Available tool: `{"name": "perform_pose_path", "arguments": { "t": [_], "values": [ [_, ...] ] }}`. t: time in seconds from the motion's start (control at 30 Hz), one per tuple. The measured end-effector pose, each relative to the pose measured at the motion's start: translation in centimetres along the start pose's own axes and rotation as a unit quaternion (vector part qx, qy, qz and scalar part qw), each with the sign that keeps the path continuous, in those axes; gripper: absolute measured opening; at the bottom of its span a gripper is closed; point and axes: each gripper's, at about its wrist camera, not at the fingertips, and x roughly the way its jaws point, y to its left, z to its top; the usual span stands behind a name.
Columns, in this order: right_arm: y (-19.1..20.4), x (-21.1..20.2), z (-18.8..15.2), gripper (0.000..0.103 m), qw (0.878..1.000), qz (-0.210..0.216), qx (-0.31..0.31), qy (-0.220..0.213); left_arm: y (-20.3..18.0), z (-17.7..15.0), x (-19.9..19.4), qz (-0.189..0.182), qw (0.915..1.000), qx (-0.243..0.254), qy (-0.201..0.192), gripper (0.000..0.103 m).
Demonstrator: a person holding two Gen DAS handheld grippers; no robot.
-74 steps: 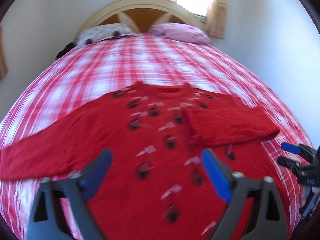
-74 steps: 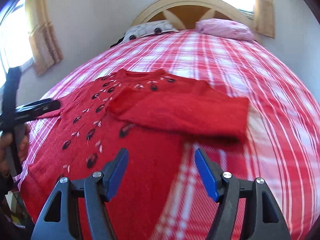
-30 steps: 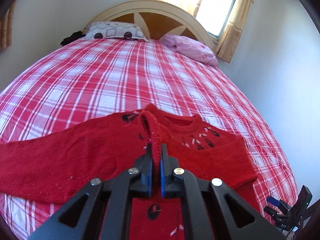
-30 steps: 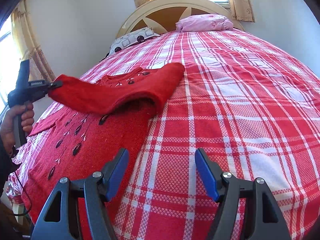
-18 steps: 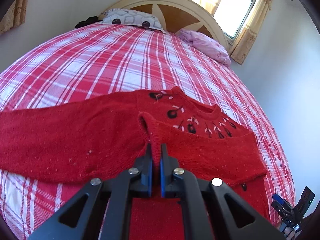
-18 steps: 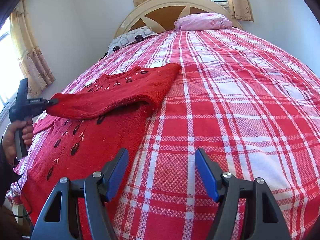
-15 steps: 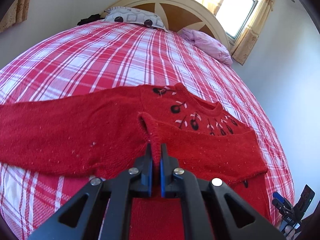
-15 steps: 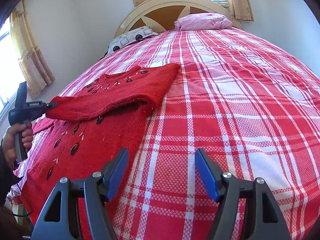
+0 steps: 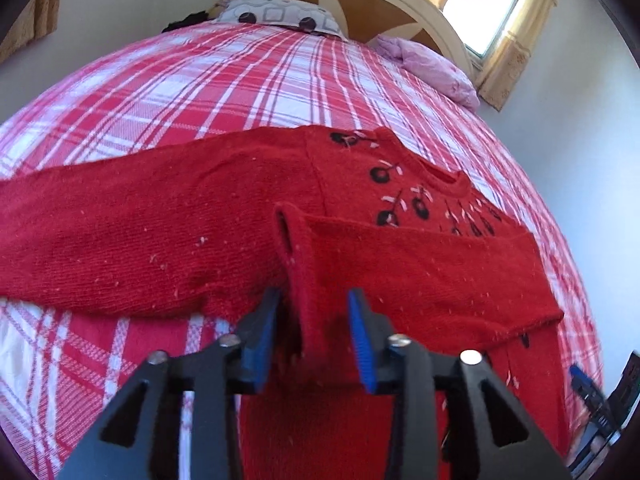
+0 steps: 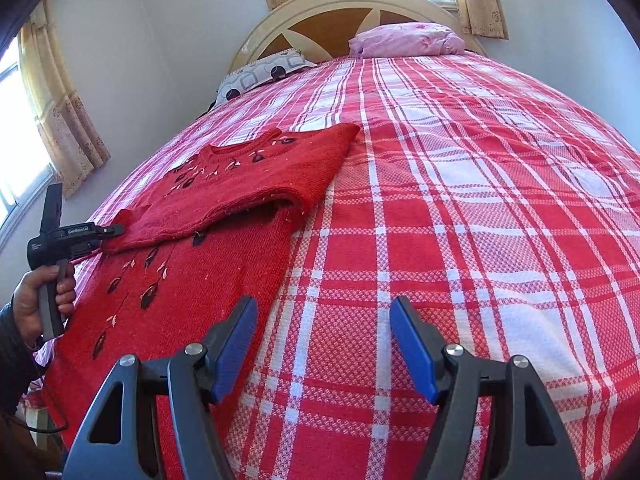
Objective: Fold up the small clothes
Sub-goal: 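Fold the gripped side over toward the sweater center and open the left gripper, then move the left gripper to the other sleeve cuff and close on it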
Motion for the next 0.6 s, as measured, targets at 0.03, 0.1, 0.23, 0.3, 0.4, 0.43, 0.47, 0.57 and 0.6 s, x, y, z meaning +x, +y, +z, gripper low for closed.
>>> {"name": "perform_pose_path", "arguments": {
  "t": [0.03,0.1,0.23,0.3,0.4,0.43,0.47,0.57,0.6],
  "values": [
    [0.0,-0.4,0.0,0.069,1.0,-0.003,0.0,-0.008,-0.4,-0.2,-0.6,0.011,0.9998,0.015,-0.008,0.059],
    [0.4,-1.4,0.3,0.069,1.0,-0.006,-0.006,-0.028,-0.9,-0.5,-1.5,0.023,0.9987,0.038,-0.026,0.067],
    [3.1,-2.0,2.4,0.069,0.997,-0.004,-0.054,-0.05,-1.2,-0.3,-2.0,0.067,0.9935,0.081,-0.043,0.076],
    [4.6,-1.2,3.9,0.069,0.996,-0.003,-0.074,-0.049,-0.9,0.1,-1.2,0.096,0.9905,0.092,-0.035,0.076],
    [7.1,1.7,6.4,0.069,0.994,0.022,-0.103,-0.032,0.2,0.3,0.0,0.116,0.99,0.077,-0.02,0.076],
    [7.6,2.7,6.9,0.069,0.994,0.026,-0.107,-0.024,0.6,0.3,0.6,0.121,0.9899,0.074,-0.01,0.076],
    [8.0,3.9,7.3,0.069,0.993,0.031,-0.11,-0.011,0.8,0.2,0.9,0.121,0.99,0.072,-0.003,0.077],
    [7.7,9.0,7.4,0.069,0.992,0.052,-0.087,0.078,1.2,0.0,0.7,0.108,0.9919,0.067,-0.008,0.078],
    [7.4,10.5,6.9,0.069,0.99,0.045,-0.078,0.105,1.5,0.0,0.4,0.102,0.9926,0.065,-0.01,0.077]
  ]
}}
